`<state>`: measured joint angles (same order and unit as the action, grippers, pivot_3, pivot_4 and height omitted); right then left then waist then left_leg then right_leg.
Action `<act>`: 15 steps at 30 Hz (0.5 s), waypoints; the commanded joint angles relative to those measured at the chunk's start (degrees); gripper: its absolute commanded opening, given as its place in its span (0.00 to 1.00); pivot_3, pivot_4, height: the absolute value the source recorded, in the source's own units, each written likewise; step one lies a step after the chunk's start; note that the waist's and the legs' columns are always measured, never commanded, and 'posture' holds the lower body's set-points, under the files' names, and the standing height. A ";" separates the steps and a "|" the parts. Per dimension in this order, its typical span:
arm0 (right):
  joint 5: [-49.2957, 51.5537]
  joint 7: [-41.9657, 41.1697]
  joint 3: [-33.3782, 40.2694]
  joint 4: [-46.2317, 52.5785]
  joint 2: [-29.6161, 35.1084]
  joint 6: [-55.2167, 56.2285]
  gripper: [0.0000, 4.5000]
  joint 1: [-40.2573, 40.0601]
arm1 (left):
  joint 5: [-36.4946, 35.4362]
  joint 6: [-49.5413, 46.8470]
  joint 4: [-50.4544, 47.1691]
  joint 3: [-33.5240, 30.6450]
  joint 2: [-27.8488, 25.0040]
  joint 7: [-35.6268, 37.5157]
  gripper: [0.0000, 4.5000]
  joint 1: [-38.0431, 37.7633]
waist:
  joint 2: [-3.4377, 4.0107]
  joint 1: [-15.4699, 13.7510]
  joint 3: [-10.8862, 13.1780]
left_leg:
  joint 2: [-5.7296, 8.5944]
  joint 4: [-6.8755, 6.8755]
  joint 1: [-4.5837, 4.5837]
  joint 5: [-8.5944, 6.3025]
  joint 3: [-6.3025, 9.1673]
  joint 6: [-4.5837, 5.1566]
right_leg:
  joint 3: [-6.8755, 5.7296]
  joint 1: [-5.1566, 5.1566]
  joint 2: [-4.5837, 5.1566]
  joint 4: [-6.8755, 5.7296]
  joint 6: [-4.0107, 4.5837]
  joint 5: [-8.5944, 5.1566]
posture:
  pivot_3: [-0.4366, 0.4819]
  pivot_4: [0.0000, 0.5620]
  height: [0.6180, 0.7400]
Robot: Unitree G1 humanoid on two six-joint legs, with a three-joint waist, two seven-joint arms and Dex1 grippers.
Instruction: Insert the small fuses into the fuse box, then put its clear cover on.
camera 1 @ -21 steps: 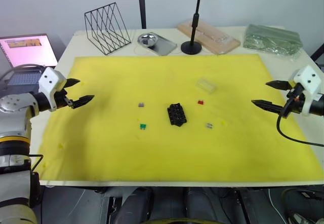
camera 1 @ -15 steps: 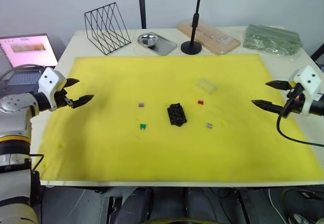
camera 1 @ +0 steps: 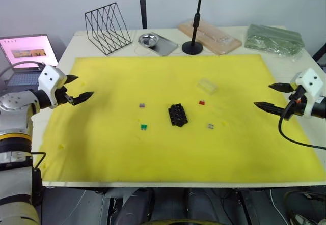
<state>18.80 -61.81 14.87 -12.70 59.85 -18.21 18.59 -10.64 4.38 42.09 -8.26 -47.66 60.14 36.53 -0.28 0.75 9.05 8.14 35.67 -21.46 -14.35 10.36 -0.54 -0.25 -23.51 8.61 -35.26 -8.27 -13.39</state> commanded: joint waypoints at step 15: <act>0.47 0.87 2.76 0.74 0.98 0.77 0.99 0.50 | -0.67 1.61 1.21 -0.86 -0.17 1.05 1.00 2.38 | 0.00 0.01 0.00 | 0.00 0.01 0.00 0.00 0.00 0.00 | 0.00 0.00 0.00 -0.01 0.00 0.00 | 0.48 0.27 1.00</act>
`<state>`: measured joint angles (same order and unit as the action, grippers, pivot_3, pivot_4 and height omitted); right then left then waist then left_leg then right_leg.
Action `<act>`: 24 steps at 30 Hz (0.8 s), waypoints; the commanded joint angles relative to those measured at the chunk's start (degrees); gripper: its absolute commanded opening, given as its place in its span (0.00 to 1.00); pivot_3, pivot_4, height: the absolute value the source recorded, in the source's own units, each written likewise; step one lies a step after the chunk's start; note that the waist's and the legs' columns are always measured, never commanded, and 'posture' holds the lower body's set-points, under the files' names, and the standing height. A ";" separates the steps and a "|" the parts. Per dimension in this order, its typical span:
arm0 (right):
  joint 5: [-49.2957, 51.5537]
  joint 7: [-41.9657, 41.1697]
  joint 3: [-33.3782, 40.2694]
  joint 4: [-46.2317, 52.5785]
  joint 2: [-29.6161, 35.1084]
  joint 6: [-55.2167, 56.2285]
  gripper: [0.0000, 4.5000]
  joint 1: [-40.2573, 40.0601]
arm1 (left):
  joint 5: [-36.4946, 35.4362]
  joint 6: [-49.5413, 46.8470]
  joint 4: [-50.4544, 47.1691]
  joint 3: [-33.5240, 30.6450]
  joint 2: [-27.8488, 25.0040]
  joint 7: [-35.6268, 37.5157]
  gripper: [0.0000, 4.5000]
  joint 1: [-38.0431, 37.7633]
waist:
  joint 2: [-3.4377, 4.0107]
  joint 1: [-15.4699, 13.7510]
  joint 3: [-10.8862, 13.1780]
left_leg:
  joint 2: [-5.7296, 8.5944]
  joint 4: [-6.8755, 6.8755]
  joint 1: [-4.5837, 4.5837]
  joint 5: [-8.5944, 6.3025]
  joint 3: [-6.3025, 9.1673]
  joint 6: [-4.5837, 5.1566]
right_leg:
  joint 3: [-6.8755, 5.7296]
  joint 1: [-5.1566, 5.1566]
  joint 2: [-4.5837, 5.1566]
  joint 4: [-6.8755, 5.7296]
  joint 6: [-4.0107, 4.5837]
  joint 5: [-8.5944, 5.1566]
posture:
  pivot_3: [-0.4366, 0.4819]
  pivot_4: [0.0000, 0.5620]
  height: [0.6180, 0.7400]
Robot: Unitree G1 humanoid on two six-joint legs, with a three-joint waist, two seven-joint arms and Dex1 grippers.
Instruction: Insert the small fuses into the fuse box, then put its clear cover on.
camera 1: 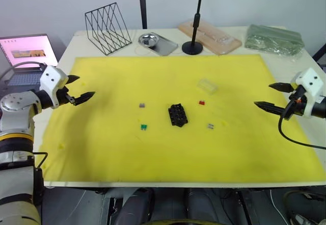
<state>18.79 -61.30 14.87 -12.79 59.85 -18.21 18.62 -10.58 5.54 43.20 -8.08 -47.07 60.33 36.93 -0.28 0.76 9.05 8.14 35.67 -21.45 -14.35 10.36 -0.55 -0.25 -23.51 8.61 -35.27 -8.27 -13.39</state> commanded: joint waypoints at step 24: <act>1.53 6.09 3.71 6.95 -3.49 2.34 0.99 0.53 | -5.13 -5.84 -6.69 -2.24 -1.04 6.20 1.00 -1.45 | 0.00 0.29 0.00 | 0.00 0.03 0.02 0.00 0.00 0.00 | 0.01 0.00 0.00 -0.04 0.00 0.00 | 0.48 0.27 1.00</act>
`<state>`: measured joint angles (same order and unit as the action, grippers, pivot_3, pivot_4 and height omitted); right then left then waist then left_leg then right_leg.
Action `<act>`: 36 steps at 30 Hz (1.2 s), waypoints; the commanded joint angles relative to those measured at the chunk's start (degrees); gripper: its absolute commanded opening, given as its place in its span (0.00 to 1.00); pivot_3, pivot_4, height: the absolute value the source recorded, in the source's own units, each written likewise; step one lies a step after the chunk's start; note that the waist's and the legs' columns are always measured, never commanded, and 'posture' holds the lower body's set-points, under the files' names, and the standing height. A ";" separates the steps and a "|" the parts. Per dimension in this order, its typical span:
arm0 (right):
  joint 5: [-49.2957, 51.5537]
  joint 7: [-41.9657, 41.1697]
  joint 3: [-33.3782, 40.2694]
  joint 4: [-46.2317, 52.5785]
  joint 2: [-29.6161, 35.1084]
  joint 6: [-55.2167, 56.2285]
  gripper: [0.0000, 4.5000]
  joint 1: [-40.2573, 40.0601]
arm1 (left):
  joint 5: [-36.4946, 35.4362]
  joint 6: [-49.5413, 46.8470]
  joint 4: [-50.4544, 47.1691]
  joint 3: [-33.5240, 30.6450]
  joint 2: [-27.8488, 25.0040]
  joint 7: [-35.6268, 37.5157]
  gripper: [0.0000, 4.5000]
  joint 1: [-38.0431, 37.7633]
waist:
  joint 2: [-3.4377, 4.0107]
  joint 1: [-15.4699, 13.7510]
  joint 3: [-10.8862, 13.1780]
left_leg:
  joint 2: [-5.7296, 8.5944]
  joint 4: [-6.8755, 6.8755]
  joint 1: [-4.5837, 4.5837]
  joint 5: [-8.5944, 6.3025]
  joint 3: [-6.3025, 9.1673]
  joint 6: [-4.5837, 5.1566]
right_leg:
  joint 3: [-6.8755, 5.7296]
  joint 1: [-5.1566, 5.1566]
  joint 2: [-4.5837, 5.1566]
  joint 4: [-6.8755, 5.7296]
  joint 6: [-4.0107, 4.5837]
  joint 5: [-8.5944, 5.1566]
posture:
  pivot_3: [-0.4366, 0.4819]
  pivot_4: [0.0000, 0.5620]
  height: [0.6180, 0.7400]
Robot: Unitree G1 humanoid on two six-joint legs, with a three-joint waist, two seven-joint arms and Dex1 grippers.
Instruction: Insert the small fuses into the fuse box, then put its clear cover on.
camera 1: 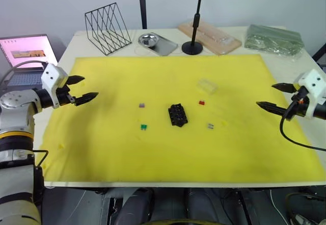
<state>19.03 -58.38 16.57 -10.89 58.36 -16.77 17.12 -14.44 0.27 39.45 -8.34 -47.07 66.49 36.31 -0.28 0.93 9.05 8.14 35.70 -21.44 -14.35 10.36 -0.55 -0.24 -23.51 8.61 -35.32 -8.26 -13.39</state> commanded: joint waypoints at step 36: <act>15.77 1.32 -11.05 38.65 -7.64 -16.46 0.99 2.57 | -52.67 -92.77 -29.95 -13.88 7.58 -24.25 1.00 -11.41 | -0.11 -0.31 0.06 | -0.01 0.17 0.00 -0.07 0.06 0.08 | 0.01 0.02 -0.03 -0.13 -0.01 -0.02 | 0.48 0.27 1.00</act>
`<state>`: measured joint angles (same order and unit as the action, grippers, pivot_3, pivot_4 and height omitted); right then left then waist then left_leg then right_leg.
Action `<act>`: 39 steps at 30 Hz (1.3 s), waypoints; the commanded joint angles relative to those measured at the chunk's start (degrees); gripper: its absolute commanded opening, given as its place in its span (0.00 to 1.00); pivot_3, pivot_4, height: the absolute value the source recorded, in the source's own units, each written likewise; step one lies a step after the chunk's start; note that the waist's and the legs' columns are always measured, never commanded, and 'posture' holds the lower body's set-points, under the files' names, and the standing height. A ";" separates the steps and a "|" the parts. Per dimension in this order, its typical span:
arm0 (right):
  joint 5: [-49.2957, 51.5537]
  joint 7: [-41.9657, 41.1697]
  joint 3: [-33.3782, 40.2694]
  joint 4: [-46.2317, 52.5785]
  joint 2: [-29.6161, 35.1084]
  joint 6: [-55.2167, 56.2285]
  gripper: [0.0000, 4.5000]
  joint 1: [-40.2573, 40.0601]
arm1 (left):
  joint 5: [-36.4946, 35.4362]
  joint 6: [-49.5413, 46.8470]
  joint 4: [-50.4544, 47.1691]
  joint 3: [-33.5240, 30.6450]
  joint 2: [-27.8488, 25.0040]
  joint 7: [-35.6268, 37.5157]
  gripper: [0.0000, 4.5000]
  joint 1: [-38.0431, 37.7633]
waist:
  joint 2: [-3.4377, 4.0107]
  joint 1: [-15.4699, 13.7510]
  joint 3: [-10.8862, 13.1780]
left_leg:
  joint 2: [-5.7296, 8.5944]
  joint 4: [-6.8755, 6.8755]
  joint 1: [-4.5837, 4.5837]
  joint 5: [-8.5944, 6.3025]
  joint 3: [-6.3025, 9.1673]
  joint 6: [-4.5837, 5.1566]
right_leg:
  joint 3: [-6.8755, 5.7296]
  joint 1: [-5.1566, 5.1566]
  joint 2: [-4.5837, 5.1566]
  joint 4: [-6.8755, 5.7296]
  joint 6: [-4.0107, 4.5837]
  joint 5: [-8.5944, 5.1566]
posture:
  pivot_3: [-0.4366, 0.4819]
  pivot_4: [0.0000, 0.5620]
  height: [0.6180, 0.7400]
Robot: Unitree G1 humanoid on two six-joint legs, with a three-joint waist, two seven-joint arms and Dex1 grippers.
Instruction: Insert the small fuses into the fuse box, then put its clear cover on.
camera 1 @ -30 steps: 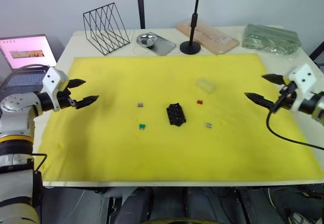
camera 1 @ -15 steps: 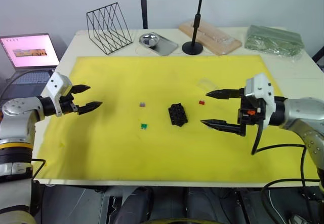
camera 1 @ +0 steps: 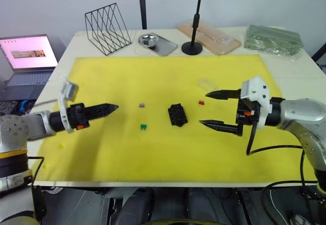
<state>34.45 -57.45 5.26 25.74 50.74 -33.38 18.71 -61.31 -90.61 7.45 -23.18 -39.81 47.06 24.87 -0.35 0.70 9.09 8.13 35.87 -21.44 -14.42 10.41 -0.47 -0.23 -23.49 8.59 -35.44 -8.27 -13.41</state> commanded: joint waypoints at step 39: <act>0.99 2.44 3.10 5.81 2.23 -3.55 0.99 -1.64 | -15.94 -1.63 6.84 0.02 19.01 -37.63 1.00 0.33 | -0.05 -1.63 0.01 | 0.02 0.20 -0.02 -0.13 -0.06 -0.15 | 0.04 0.12 0.02 0.12 0.00 0.01 | 0.48 0.27 1.00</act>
<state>34.62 -55.40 6.30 29.20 52.37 -37.15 16.87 -78.74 -91.81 14.35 -23.82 -21.30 10.39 26.60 -0.40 -0.92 9.10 8.15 36.07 -21.46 -14.55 10.35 -0.61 -0.19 -23.37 8.61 -35.31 -8.27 -13.40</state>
